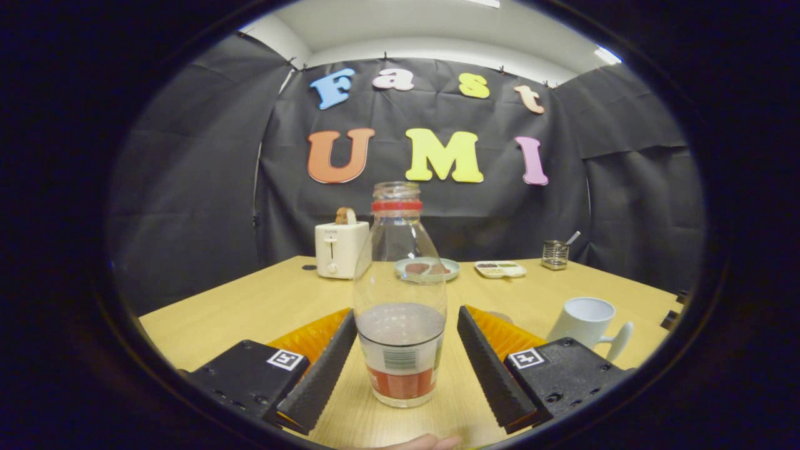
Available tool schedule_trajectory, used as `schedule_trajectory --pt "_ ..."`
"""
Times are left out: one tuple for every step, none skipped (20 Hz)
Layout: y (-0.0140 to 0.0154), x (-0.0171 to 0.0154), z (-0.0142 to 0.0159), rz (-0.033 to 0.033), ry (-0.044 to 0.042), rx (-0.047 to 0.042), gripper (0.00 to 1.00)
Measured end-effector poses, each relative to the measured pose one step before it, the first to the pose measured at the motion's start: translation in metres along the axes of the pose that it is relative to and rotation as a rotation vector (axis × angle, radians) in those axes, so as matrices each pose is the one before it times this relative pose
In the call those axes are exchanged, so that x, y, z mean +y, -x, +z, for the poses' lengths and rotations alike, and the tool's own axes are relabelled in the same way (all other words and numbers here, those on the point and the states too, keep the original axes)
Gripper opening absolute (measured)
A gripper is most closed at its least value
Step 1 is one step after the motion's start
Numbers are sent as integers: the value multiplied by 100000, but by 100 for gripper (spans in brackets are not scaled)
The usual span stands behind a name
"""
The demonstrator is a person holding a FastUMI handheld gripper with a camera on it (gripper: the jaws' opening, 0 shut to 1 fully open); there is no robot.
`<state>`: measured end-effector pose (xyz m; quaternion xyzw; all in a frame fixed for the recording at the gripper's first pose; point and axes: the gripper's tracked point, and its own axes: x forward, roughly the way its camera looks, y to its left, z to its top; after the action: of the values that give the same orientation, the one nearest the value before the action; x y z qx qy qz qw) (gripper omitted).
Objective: Take the bottle from table, then pour the juice into the cup, finally place the bottle on the coaster
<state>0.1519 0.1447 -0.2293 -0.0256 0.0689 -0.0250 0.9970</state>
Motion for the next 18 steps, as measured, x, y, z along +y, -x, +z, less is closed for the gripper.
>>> schedule_trajectory --pt "-325 55 -106 -99 496 293 100" --pt "-204 -78 19 -533 672 -164 100" --pt "-377 -321 -83 -1209 512 -222 100" --pt "-120 -251 234 -910 -298 -568 97" --pt "-22 -100 91 -748 -183 -554 92" --pt "-188 -54 -183 10 -773 1521 86" --pt "67 -59 67 -287 -866 -133 81" --pt "101 -4 23 732 -950 1177 80" --pt "250 160 411 1429 -1259 14 80" --pt "341 73 507 1066 -1862 334 79" --pt "348 -79 542 773 -2231 -143 79" --pt "354 48 669 918 -2286 -25 79" --pt "278 -66 543 682 -2534 152 79" --pt "192 -41 581 511 -2775 198 79" --pt "197 -229 429 -100 -3134 432 79" --pt "114 -158 420 227 -2965 265 79" --pt "40 -74 387 -37 -2383 271 79" --pt "54 -268 246 -169 -2310 746 79"
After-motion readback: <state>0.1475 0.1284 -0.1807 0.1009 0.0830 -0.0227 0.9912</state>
